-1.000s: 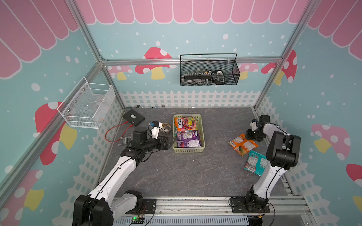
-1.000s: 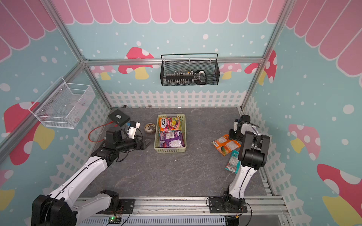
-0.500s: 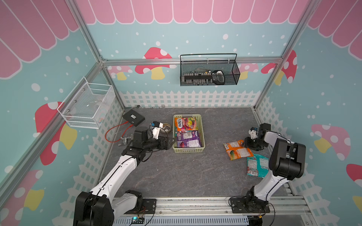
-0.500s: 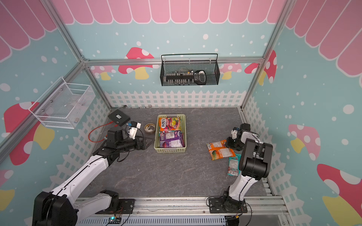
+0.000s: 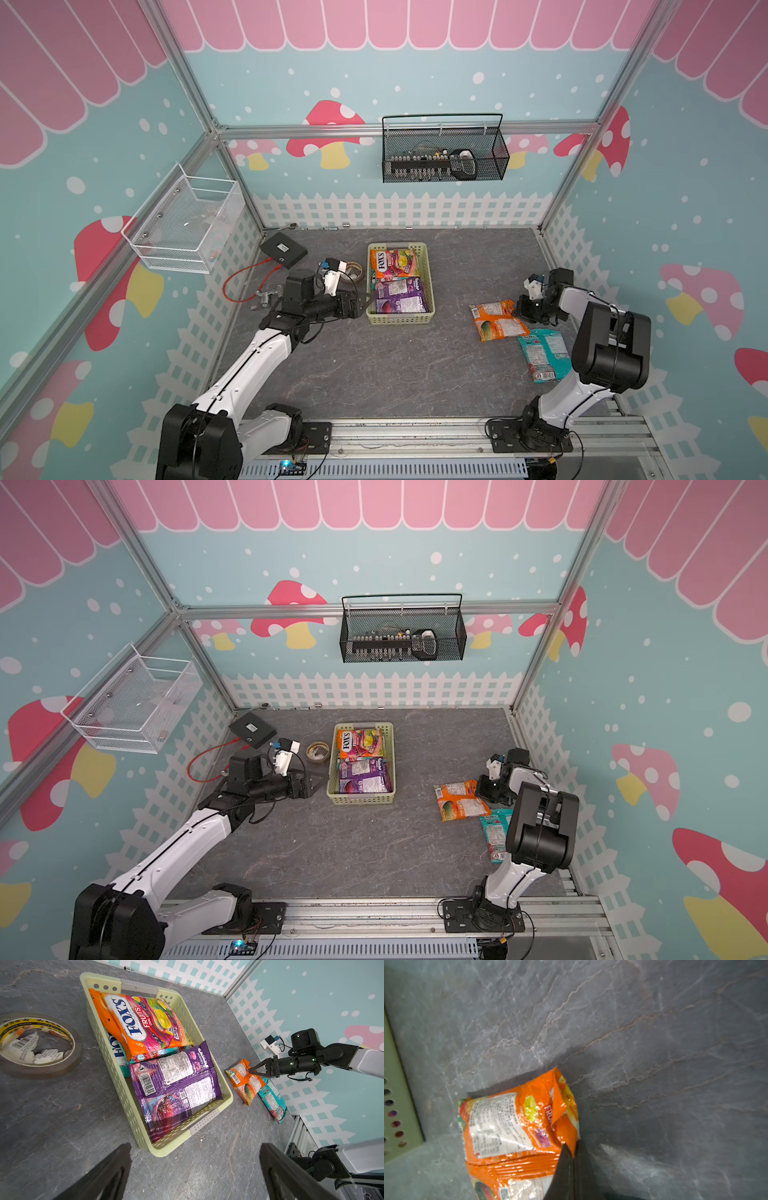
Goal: Put the candies in the basket
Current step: Pick up the candy at the center of the board, then place the candy in the basket.
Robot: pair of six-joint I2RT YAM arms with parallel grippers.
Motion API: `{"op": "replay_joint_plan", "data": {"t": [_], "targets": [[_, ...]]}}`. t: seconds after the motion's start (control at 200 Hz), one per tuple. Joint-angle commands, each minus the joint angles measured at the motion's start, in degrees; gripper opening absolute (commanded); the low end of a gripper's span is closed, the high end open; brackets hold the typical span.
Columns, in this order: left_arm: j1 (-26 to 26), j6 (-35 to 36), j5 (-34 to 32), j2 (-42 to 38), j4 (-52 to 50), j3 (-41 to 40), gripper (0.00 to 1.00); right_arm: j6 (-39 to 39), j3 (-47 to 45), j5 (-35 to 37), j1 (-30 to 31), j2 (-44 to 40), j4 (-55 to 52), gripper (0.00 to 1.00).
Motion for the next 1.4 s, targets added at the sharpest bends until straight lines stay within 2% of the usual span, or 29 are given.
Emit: {"op": "replay_joint_plan", "data": {"t": [0.0,0.075,0.225,0.46,0.65,0.801,0.976,1.161,1.396], "targets": [[-0.14,0.45,-1.7,-1.07,0.75,-0.92,1.0,0.68,1.11,-0.96,1.29,-2.97,-0.16,0.0],[-0.15,0.13,-2.9,-1.33,0.58,-1.04,0.99,2.56,2.34,-1.78,2.69,-5.24,-0.29,0.0],[-0.15,-0.47,-7.36,-1.71,-0.91,-0.67,0.99,7.7,6.12,-1.75,9.71,-10.02,0.21,0.0],[-0.12,-0.1,-13.02,-2.07,-3.89,0.72,0.99,14.82,17.97,5.07,20.52,-13.6,-3.18,0.0],[-0.18,0.6,-11.76,-3.0,-3.84,0.81,0.99,20.56,22.9,4.6,25.94,-17.21,-1.33,0.0],[-0.17,0.54,-13.84,-3.06,-3.8,0.26,0.99,24.5,25.29,3.21,32.15,-18.61,2.09,0.0],[-0.19,0.08,-15.22,-3.15,-3.8,0.32,0.99,31.04,21.91,0.43,38.4,-19.42,12.23,0.0],[-0.13,0.16,-15.05,-2.69,-3.84,0.22,0.99,35.96,18.15,3.5,45.89,-15.88,21.96,0.0],[-0.13,0.4,-15.31,-3.36,-3.89,-0.29,0.99,45.08,10.46,5.09,48.68,-12.18,35.49,0.0]]}}
